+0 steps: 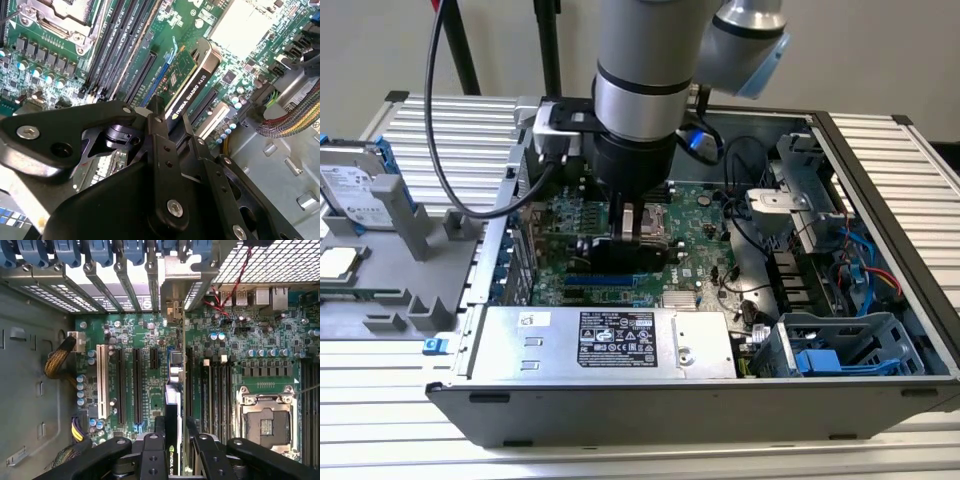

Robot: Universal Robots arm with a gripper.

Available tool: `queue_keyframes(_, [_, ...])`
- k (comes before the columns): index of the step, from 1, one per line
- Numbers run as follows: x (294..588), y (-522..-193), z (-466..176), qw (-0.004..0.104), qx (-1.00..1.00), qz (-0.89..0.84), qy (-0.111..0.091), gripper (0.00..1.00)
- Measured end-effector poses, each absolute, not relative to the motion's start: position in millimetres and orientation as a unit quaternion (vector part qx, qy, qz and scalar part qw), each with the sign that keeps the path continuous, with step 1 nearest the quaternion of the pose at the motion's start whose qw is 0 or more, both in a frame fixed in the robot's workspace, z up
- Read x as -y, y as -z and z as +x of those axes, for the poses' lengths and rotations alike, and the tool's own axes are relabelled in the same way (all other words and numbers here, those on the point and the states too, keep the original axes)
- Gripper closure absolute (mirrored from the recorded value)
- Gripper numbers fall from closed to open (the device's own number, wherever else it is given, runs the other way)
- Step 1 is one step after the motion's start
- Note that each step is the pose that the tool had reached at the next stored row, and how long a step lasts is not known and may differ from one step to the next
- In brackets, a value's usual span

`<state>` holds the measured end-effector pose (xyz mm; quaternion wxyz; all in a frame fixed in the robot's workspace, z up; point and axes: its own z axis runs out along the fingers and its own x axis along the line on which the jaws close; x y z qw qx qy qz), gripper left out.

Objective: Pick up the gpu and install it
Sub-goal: 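Insert the gpu into the slot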

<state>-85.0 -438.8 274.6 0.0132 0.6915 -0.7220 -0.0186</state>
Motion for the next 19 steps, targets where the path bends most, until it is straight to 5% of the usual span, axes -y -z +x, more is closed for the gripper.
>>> queue_keyframes(19, [440.9, -267.3, -93.6, 0.013, 0.722, 0.692, 0.019, 1.0])
